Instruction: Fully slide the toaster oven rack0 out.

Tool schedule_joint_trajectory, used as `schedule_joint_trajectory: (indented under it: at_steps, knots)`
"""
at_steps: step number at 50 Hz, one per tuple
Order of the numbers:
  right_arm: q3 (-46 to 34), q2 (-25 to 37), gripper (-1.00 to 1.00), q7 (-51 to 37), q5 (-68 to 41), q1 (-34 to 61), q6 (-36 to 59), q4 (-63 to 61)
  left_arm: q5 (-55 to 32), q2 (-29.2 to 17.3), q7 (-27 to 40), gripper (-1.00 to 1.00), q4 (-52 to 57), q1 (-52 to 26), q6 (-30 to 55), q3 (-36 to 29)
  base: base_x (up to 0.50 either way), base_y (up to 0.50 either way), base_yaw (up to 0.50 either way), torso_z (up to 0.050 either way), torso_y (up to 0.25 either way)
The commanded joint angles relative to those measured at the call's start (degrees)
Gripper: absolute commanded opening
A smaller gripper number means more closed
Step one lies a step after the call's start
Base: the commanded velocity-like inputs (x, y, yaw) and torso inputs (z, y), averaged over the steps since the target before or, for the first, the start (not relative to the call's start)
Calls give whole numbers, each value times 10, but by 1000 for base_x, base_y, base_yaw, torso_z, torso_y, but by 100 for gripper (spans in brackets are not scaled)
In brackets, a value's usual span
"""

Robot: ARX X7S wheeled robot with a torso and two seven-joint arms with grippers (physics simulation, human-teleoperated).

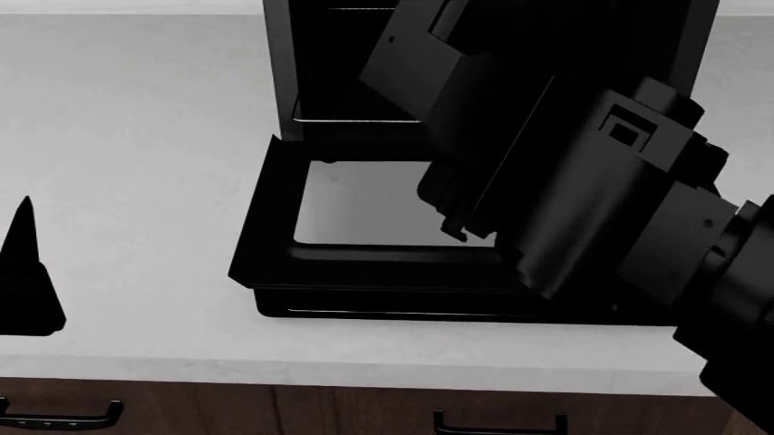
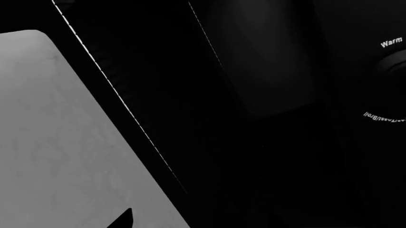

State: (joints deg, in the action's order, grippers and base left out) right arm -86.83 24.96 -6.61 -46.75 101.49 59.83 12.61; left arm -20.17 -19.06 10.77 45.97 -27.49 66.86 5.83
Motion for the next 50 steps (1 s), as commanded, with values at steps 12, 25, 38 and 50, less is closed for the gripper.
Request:
schedule_joint_trajectory:
  at_steps: [12,25,38,50]
  knots:
    - [-35,-78,100,98,66,2,-61,120,-22,9,-29,100,5,26,-28,38,0,0,0,0,0]
    - [-65,-133,100,154,105,-11,-123,239,-22,9,-27,100,1,38,-42,43,0,0,0,0,0]
    - [-65,-164,100,186,105,-30,-144,290,-24,6,-26,100,-4,40,-48,46,0,0,0,0,0]
    - [-68,-208,100,239,112,-55,-186,395,-26,5,-21,100,-2,36,-48,46,0,0,0,0,0]
